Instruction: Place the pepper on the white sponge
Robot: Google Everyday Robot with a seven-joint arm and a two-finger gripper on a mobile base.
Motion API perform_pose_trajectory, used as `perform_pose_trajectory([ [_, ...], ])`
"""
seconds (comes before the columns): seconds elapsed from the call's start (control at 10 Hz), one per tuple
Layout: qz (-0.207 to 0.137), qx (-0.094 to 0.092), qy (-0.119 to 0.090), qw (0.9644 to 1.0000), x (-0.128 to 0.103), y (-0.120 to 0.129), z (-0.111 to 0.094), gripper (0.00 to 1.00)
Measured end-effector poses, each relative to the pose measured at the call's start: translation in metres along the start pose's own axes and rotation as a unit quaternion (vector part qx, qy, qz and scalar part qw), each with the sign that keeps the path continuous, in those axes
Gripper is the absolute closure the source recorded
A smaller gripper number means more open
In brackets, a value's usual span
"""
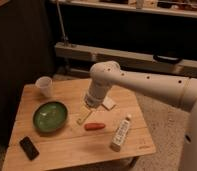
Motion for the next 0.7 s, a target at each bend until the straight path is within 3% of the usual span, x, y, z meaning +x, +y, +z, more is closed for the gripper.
perform_pose_trajectory([
  [0.4,-0.045,0.031,-0.002,0.9985,0.000,-0.007,0.020,0.20],
  [0.7,-0.053,0.025,0.002,0.9983,0.000,-0.015,0.041,0.20],
])
